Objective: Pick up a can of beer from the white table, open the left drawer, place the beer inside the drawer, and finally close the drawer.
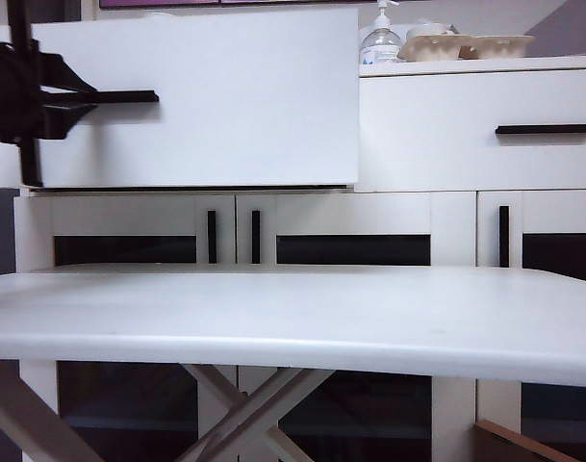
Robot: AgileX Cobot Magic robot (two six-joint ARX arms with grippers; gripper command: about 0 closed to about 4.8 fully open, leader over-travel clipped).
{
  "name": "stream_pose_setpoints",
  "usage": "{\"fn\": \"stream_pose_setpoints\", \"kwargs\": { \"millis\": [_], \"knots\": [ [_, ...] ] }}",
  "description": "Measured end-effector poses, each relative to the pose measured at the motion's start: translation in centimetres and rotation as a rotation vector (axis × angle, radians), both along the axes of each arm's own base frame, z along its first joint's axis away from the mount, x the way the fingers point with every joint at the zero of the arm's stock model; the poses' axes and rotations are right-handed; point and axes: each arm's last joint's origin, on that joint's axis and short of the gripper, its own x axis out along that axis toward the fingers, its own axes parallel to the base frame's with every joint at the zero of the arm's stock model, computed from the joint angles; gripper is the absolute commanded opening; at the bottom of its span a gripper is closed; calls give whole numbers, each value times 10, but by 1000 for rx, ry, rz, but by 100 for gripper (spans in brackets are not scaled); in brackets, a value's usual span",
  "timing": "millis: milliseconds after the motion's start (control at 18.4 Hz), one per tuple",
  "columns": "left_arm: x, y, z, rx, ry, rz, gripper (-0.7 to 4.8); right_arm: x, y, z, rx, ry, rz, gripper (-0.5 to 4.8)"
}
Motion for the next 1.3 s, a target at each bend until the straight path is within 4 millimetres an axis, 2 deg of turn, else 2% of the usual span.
{"fn": "stream_pose_setpoints", "kwargs": {
  "millis": [272,706,1304],
  "knots": [
    [-33,3,-1,0,9,8,-6,0,0,1,3,-12,-2,157],
    [-74,7,-2,4,31,6,-6,0,0,2,27,-8,0,157],
    [-103,10,9,45,105,9,-6,0,0,6,37,-43,4,157]
  ]
}}
